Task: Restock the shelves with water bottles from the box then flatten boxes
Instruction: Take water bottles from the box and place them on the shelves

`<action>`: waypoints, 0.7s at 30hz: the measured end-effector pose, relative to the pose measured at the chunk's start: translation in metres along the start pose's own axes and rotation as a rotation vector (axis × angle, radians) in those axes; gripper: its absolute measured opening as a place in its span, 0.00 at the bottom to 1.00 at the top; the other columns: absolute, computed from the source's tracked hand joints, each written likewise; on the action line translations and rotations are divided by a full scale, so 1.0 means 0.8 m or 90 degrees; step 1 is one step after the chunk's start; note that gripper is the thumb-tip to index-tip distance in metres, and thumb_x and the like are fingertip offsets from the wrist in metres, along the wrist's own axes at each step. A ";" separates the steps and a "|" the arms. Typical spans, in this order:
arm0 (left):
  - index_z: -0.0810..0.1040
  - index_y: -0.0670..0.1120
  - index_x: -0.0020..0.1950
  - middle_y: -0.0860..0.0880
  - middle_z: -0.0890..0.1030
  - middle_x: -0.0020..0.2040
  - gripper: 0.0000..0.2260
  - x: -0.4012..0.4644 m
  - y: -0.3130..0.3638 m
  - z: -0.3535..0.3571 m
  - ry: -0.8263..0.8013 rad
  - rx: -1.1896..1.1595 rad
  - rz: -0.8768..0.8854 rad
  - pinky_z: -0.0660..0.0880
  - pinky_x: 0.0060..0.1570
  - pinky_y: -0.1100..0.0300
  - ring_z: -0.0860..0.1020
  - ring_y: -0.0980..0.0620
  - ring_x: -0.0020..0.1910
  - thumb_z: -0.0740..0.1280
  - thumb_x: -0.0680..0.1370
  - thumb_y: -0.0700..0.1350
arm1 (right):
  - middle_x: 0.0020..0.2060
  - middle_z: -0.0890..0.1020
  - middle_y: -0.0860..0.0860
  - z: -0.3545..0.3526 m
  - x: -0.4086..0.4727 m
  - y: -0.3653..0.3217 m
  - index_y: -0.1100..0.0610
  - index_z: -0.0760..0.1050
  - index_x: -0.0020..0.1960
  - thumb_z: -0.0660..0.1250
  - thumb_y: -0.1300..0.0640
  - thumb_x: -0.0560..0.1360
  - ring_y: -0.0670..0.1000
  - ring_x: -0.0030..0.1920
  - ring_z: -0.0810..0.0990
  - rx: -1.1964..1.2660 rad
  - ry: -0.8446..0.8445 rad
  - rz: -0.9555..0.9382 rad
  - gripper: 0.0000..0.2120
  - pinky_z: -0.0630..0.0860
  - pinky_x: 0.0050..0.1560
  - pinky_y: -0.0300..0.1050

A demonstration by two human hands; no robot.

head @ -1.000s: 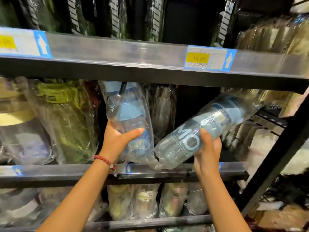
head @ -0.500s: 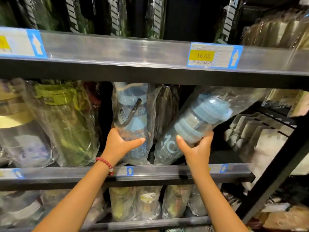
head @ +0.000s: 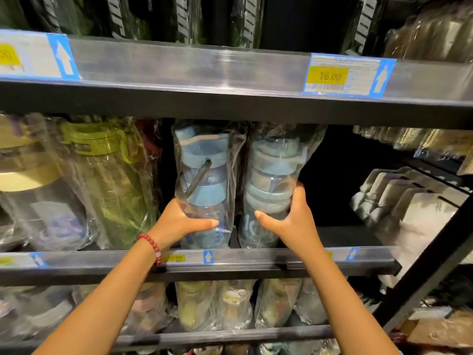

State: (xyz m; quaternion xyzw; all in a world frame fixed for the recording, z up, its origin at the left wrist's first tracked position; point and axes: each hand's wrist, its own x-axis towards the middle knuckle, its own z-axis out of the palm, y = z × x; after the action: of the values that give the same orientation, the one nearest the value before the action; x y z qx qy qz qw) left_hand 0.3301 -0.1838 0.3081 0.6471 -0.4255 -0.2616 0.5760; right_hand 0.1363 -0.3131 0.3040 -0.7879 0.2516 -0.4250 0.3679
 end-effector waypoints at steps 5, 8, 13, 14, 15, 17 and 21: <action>0.79 0.65 0.48 0.57 0.84 0.47 0.28 -0.003 0.002 -0.006 -0.065 -0.016 0.065 0.79 0.51 0.61 0.82 0.56 0.48 0.77 0.58 0.36 | 0.54 0.70 0.35 -0.005 0.006 0.003 0.52 0.61 0.64 0.76 0.58 0.68 0.23 0.51 0.70 -0.005 -0.033 0.014 0.31 0.67 0.48 0.20; 0.75 0.57 0.53 0.59 0.84 0.45 0.30 -0.002 0.002 -0.010 -0.079 -0.016 0.060 0.78 0.51 0.63 0.82 0.59 0.47 0.78 0.60 0.30 | 0.56 0.69 0.35 -0.002 0.000 0.004 0.49 0.59 0.64 0.75 0.58 0.70 0.23 0.52 0.69 0.014 -0.038 0.033 0.31 0.67 0.50 0.20; 0.77 0.53 0.53 0.54 0.85 0.47 0.26 -0.003 -0.004 -0.012 -0.072 -0.024 0.045 0.77 0.56 0.58 0.82 0.55 0.49 0.78 0.62 0.30 | 0.64 0.68 0.44 0.018 -0.015 0.001 0.52 0.54 0.71 0.79 0.52 0.64 0.38 0.63 0.69 0.020 -0.005 0.057 0.45 0.68 0.62 0.29; 0.78 0.52 0.53 0.54 0.85 0.46 0.26 -0.006 -0.001 -0.012 -0.079 -0.018 0.051 0.77 0.56 0.57 0.82 0.56 0.49 0.78 0.62 0.30 | 0.67 0.67 0.47 0.022 -0.018 0.002 0.54 0.53 0.72 0.79 0.46 0.61 0.43 0.67 0.68 0.000 0.013 0.058 0.50 0.68 0.67 0.37; 0.79 0.54 0.53 0.55 0.85 0.46 0.26 -0.009 0.001 -0.013 -0.087 -0.008 0.057 0.77 0.56 0.57 0.82 0.56 0.48 0.77 0.63 0.30 | 0.69 0.65 0.49 0.027 -0.020 0.002 0.55 0.51 0.73 0.79 0.43 0.59 0.47 0.69 0.66 -0.025 0.027 0.056 0.54 0.67 0.69 0.44; 0.77 0.65 0.55 0.57 0.84 0.49 0.33 -0.013 0.003 -0.016 -0.102 0.006 0.073 0.78 0.54 0.58 0.82 0.57 0.49 0.77 0.63 0.30 | 0.70 0.63 0.51 0.032 -0.023 0.003 0.57 0.49 0.75 0.80 0.43 0.58 0.50 0.70 0.64 -0.067 0.049 0.048 0.58 0.65 0.70 0.47; 0.66 0.60 0.65 0.61 0.76 0.58 0.42 -0.020 -0.005 -0.015 -0.017 0.055 0.076 0.76 0.57 0.61 0.78 0.63 0.55 0.83 0.57 0.50 | 0.66 0.69 0.49 0.039 -0.025 0.003 0.58 0.52 0.73 0.81 0.51 0.61 0.47 0.63 0.70 -0.091 0.085 0.062 0.52 0.65 0.56 0.31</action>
State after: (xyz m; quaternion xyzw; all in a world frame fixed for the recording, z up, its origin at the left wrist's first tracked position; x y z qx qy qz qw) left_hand 0.3331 -0.1637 0.3041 0.6410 -0.4818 -0.2165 0.5568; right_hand 0.1523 -0.2890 0.2813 -0.7688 0.3434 -0.4389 0.3135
